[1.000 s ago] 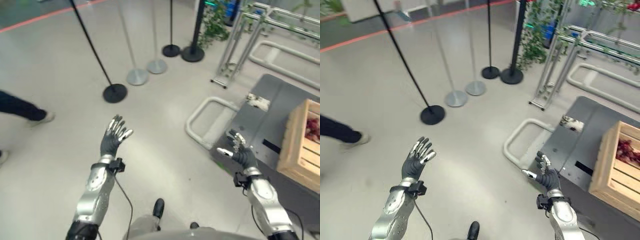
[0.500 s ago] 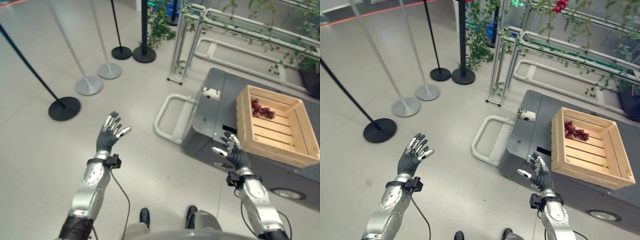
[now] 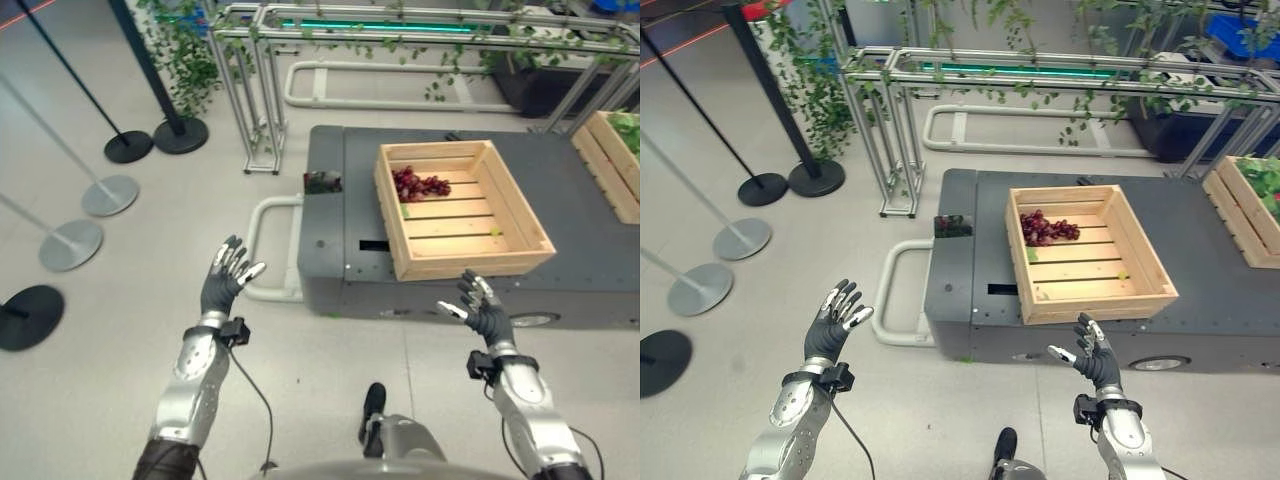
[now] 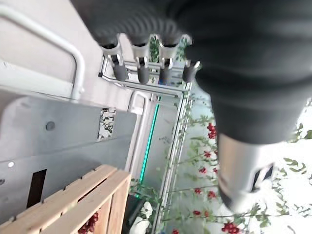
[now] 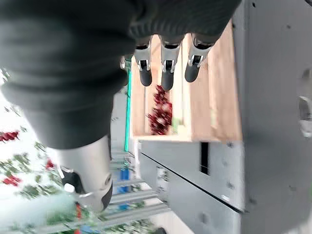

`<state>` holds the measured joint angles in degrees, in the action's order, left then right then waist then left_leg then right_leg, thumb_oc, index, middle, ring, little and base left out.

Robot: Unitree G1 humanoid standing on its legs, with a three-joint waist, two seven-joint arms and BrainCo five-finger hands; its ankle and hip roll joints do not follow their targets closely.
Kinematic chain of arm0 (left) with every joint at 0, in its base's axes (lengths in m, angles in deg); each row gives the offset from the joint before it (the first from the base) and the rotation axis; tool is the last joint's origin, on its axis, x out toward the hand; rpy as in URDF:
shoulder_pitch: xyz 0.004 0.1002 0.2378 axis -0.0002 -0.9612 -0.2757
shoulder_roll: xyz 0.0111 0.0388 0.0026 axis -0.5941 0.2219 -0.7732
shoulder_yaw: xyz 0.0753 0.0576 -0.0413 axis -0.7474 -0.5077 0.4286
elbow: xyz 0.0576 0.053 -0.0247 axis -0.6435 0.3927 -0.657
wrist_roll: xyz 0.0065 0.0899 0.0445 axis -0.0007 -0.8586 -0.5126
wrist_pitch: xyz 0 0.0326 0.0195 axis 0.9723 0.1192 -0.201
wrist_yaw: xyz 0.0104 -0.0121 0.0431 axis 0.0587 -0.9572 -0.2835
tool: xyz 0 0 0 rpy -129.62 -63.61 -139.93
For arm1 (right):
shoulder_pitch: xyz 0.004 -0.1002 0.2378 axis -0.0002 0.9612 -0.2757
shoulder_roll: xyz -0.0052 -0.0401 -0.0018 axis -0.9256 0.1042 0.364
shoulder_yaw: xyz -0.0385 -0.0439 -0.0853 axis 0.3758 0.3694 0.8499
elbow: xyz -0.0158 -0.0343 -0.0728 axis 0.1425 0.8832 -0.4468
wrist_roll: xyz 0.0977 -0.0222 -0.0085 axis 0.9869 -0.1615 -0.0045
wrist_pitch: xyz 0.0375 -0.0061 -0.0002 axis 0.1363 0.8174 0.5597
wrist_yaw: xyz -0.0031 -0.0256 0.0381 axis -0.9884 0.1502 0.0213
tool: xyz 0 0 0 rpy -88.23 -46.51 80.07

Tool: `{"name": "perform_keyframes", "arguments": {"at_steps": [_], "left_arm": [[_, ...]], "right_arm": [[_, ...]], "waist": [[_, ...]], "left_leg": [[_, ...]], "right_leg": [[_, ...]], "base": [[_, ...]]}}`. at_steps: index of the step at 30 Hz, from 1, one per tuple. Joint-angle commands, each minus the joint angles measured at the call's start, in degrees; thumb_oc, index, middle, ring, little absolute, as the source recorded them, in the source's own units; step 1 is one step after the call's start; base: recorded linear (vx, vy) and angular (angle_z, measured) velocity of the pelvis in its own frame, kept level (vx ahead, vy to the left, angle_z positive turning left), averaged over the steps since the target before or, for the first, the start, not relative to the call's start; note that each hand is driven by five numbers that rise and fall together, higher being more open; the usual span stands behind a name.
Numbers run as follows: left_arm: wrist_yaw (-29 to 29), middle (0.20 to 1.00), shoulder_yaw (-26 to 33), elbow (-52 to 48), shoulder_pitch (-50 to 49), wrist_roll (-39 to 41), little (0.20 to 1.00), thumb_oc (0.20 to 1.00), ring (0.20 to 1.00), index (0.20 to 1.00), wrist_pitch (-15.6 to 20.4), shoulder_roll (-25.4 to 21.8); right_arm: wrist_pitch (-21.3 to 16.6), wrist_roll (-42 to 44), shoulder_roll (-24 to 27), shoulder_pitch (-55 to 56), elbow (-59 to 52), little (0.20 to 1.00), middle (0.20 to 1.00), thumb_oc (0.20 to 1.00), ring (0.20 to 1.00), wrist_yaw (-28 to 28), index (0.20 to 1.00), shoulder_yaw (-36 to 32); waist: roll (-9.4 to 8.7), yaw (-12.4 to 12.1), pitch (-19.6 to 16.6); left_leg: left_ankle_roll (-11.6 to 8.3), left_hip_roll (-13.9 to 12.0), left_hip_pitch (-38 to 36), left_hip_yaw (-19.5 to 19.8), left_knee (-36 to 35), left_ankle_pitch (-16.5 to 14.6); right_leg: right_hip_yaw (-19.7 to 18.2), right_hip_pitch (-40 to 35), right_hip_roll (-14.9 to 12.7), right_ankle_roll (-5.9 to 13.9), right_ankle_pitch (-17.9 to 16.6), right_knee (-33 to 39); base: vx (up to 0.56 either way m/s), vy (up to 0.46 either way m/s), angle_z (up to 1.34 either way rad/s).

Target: Pick up the fruits from the basket on one side to the basket on the other side

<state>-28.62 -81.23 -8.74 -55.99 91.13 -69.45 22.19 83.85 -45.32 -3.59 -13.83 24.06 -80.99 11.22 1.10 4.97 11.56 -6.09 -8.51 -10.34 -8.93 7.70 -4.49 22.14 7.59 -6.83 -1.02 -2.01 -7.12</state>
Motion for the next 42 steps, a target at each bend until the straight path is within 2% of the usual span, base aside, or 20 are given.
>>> {"name": "perform_keyframes", "arguments": {"at_steps": [1,3,5,6,7,10,13,14,16,17,19,22,27,29,32,35,37,38,40,42], "left_arm": [[-0.1,1.0,1.9,-3.6,0.1,0.8,1.0,1.0,1.0,1.0,3.1,-0.6],[-0.3,1.0,1.9,-4.2,-0.2,2.1,1.0,1.0,1.0,1.0,3.1,-0.3],[0.2,1.0,0.9,-4.4,0.2,2.4,1.0,1.0,1.0,1.0,3.3,0.2],[0.4,1.0,1.1,-4.1,0.1,2.6,1.0,1.0,1.0,1.0,3.1,0.4],[0.4,1.0,1.1,-4.1,0.1,2.6,1.0,1.0,1.0,1.0,3.0,0.4],[0.0,1.0,1.8,-4.2,-1.0,2.6,1.0,1.0,1.0,1.0,3.2,0.1],[0.8,1.0,1.7,-3.8,-1.2,2.0,1.0,1.0,1.0,1.0,3.1,0.0],[1.0,1.0,1.8,-3.6,-0.8,1.7,1.0,1.0,1.0,1.0,3.1,0.0],[1.5,1.0,2.4,-3.3,-0.5,0.8,1.0,1.0,1.0,1.0,3.2,0.0],[1.5,1.0,3.0,-3.7,-0.9,1.6,1.0,1.0,1.0,1.0,3.5,-0.3],[1.9,1.0,3.0,-4.1,-0.9,1.5,1.0,1.0,1.0,1.0,3.5,0.0],[2.6,1.0,3.9,-5.4,-1.1,0.5,1.0,1.0,1.0,1.0,3.5,-1.0],[3.9,1.0,4.7,-5.7,-0.9,-0.7,1.0,1.0,1.0,1.0,3.1,-2.3],[4.5,1.0,5.0,-5.7,-0.2,-0.9,1.0,1.0,1.0,1.0,3.5,-3.0],[5.4,1.0,5.9,-5.7,0.9,0.2,1.0,1.0,1.0,1.0,4.2,-3.9],[6.6,1.0,6.2,-5.6,1.8,0.6,1.0,1.0,1.0,1.0,4.7,-4.4],[7.1,1.0,6.8,-5.3,1.0,0.1,1.0,1.0,1.0,1.0,4.9,-4.5],[7.1,1.0,6.8,-5.3,0.9,0.1,1.0,1.0,1.0,1.0,4.9,-4.5],[6.8,1.0,6.2,-5.3,1.2,0.5,1.0,1.0,1.0,1.0,4.9,-5.2],[6.6,1.0,6.1,-5.5,1.7,0.6,1.0,1.0,1.0,1.0,5.3,-5.4]], "right_arm": [[-2.1,1.8,1.8,-2.0,-4.1,1.0,1.0,1.0,1.0,1.4,1.0,0.8],[-2.1,2.0,3.3,-2.5,-5.0,1.0,1.0,1.0,1.0,1.5,1.0,1.1],[-2.2,2.1,3.7,-2.2,-4.6,1.0,1.0,1.0,1.0,0.3,1.0,0.7],[-1.7,2.2,3.3,-2.8,-4.0,1.0,1.0,1.0,1.0,-0.3,1.0,0.9],[-1.7,2.2,3.3,-2.8,-4.0,1.0,1.0,1.0,1.0,-0.3,1.0,0.9],[-2.0,2.3,3.1,-3.7,-3.0,1.0,1.0,1.0,1.0,-0.3,1.0,1.5],[-2.2,1.4,3.2,-4.5,-1.6,1.0,1.0,1.0,1.0,-1.1,1.0,2.3],[-2.3,1.1,3.3,-4.4,-1.7,1.0,1.0,1.0,1.0,-1.5,1.0,1.9],[-2.2,0.6,3.3,-4.1,-1.8,1.0,1.0,1.0,1.0,-2.1,1.0,1.0],[-1.9,0.3,3.1,-4.2,-2.3,1.0,1.0,1.0,1.0,-1.7,1.0,1.5],[-1.9,0.2,2.1,-3.6,-2.5,1.0,1.0,1.0,1.0,-1.5,1.0,1.5],[-1.4,-0.3,0.9,-3.7,-3.2,1.0,1.0,1.0,1.0,-1.7,1.0,1.1],[-1.4,-0.1,-0.4,-3.9,-4.3,1.0,1.0,1.0,1.0,-1.5,1.0,1.0],[-1.6,-0.4,-0.7,-4.4,-4.6,1.0,1.0,1.0,1.0,-1.7,1.0,1.2],[-1.6,-0.3,-0.9,-5.9,-4.5,1.0,1.0,1.0,1.0,-2.0,1.0,1.7],[-1.7,-0.1,-0.9,-6.7,-4.5,1.0,1.0,1.0,1.0,-2.8,1.0,1.5],[-1.8,-0.1,-0.9,-6.5,-5.5,1.0,1.0,1.0,1.0,-2.5,1.0,1.8],[-1.8,-0.1,-0.9,-6.5,-5.5,1.0,1.0,1.0,1.0,-2.5,1.0,1.9],[-1.8,-0.1,-1.1,-6.3,-6.0,1.0,1.0,1.0,1.0,-2.1,1.0,2.2],[-1.9,-0.3,-0.3,-6.7,-6.9,1.0,1.0,1.0,1.0,-1.5,1.0,2.2]], "waist": [[-0.57,0.1,0.6],[-1.55,-0.8,2.8],[-2.61,-2.6,6.3],[-2.83,-3.1,6.4],[-2.9,-3.1,6.4],[-1.59,-4.5,6.4],[-0.1,-7.3,7.3],[0.01,-7.3,7.5],[-0.21,-7.3,7.2],[0.07,-8.2,6.3],[0.1,-8.7,5.4],[-1.18,-8.9,4.4],[-2.01,-8.8,4.5],[-2.02,-8.5,5.2],[-2.37,-9.3,5.3],[-3.02,-8.5,5.9],[-3.78,-8.4,5.7],[-3.79,-8.4,5.8],[-3.95,-8.0,5.3],[-3.68,-8.5,4.8]], "left_leg": [[2.16,5.7,6.6,2.7,12.6,-2.4],[-0.94,5.9,12.8,3.2,32.8,2.0],[-1.52,8.3,21.1,5.1,34.0,1.8],[-0.27,10.4,23.8,7.1,31.7,0.8],[-0.27,10.5,23.6,7.0,31.5,0.8],[1.89,9.1,24.3,8.2,16.2,0.6],[1.13,5.3,23.5,11.8,-2.4,8.8],[0.59,3.8,25.0,10.5,-5.2,10.0],[0.23,2.8,26.2,6.4,-5.7,11.9],[0.79,2.7,24.5,8.3,-6.2,11.3],[0.3,2.4,23.0,8.3,-9.2,14.8],[2.73,4.6,20.1,7.2,-10.3,13.3],[5.11,6.3,18.1,7.8,-10.9,11.5],[5.43,6.6,17.3,8.2,-11.3,10.6],[4.12,4.8,17.2,7.2,-11.5,9.6],[2.46,3.3,16.4,8.2,-11.6,8.7],[0.5,0.8,14.8,9.0,-10.5,7.9],[0.48,0.8,14.6,9.0,-10.5,7.9],[-0.3,-1.2,15.2,10.6,-9.2,8.2],[-1.65,-3.5,16.1,12.1,-8.5,9.2]], "right_leg": [[-2.4,-1.2,-2.7,5.28,2.6,3.0],[-3.6,-3.4,-2.1,2.97,4.0,3.6],[-3.5,-6.2,-2.7,2.8,4.7,4.4],[-4.2,-7.3,-2.3,2.96,5.1,4.9],[-4.3,-7.4,-2.3,2.97,5.2,4.9],[-6.0,-8.3,0.1,3.84,6.2,5.5],[-8.4,-11.6,3.2,4.35,8.6,6.5],[-8.0,-12.8,2.9,4.65,9.4,7.0],[-7.7,-15.2,2.2,5.1,10.3,7.6],[-9.0,-15.6,2.4,5.71,11.4,6.6],[-9.3,-16.9,2.0,6.25,11.7,6.4],[-9.7,-14.5,-1.9,8.15,11.6,1.0],[-11.3,-9.5,-3.6,9.68,12.5,-9.8],[-12.1,-6.5,-4.8,10.45,10.9,-12.2],[-9.5,-6.0,-9.5,10.88,6.9,-5.0],[-12.2,-3.6,-10.4,11.74,2.1,3.5],[-12.9,-3.4,-13.2,13.42,-1.5,4.5],[-12.9,-3.5,-13.2,13.44,-1.4,4.4],[-19.6,-4.0,-11.6,13.34,2.1,-0.8],[-20.4,-6.1,-9.9,12.83,5.9,-0.4]], "base": [[0.1,-0.183,-0.36],[0.13,-0.299,-0.36],[0.14,-0.184,-0.21],[0.15,-0.117,-0.23],[0.24,-0.049,-0.25],[0.26,0.062,-0.45],[0.34,0.072,-0.81],[0.29,0.076,-0.59],[0.29,0.098,-0.24],[0.31,0.136,-0.12],[0.28,0.159,0.03],[0.24,0.178,0.26],[0.14,0.118,0.01],[0.01,0.017,0.03],[0.0,-0.154,-0.21],[0.11,-0.279,-0.13],[0.13,-0.342,0.29],[0.05,-0.244,0.27],[0.02,-0.287,0.15],[-0.03,-0.379,0.61]]}}
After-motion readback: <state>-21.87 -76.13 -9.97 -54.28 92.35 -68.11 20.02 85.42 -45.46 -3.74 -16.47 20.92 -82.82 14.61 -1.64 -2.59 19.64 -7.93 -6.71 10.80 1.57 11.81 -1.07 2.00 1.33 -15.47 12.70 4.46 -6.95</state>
